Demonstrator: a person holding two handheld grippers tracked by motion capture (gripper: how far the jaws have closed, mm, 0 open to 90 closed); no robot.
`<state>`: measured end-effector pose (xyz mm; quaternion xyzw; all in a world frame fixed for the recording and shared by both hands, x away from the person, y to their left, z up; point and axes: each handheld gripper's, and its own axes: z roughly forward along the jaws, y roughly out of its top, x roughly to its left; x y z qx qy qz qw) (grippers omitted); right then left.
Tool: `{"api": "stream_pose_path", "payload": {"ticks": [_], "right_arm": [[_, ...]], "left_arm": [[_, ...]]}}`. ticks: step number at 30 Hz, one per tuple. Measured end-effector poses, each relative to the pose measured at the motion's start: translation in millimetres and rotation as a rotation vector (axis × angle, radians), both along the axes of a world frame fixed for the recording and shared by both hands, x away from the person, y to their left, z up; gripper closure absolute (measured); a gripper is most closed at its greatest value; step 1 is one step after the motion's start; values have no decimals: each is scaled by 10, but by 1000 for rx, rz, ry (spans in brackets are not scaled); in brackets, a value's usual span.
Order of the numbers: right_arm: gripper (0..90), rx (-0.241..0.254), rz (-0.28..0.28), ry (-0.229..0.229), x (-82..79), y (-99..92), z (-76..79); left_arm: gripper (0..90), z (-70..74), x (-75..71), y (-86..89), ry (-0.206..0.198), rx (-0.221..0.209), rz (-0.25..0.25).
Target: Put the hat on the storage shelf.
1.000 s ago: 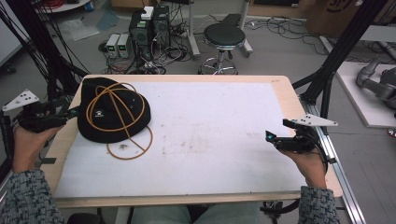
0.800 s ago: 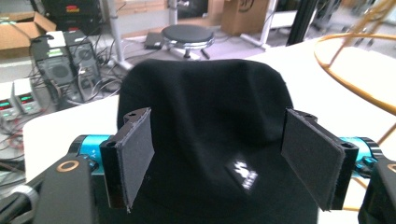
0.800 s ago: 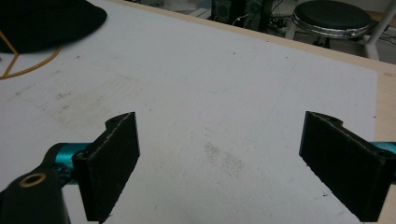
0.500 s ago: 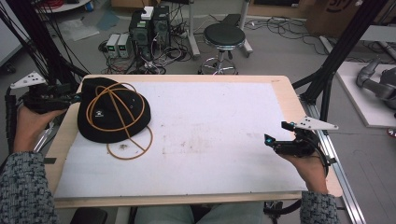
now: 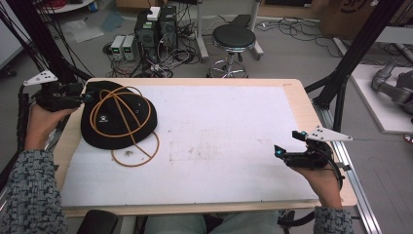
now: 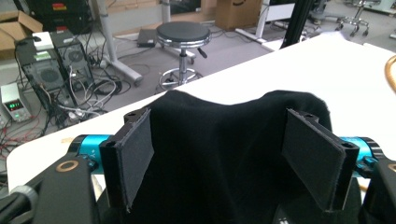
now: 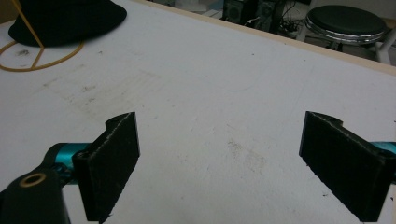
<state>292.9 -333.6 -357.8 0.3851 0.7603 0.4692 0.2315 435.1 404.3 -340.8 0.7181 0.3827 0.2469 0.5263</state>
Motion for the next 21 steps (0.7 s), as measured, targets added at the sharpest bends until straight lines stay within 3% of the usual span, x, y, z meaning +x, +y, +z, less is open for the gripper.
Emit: {"api": "stream_pose_path", "payload": {"ticks": [6,16,21], "right_arm": [[120,9,-14,0,-80,-22,15],[120,5,-24,-2,-203,-44,49],[120,10,-38,-7,-252,-93,59]], "left_arm": [[255,-39,71,8,-2,-8,-9],[256,27,238,-114,20,53,-34],[255,-2,266,-62,34,48,-27]]}}
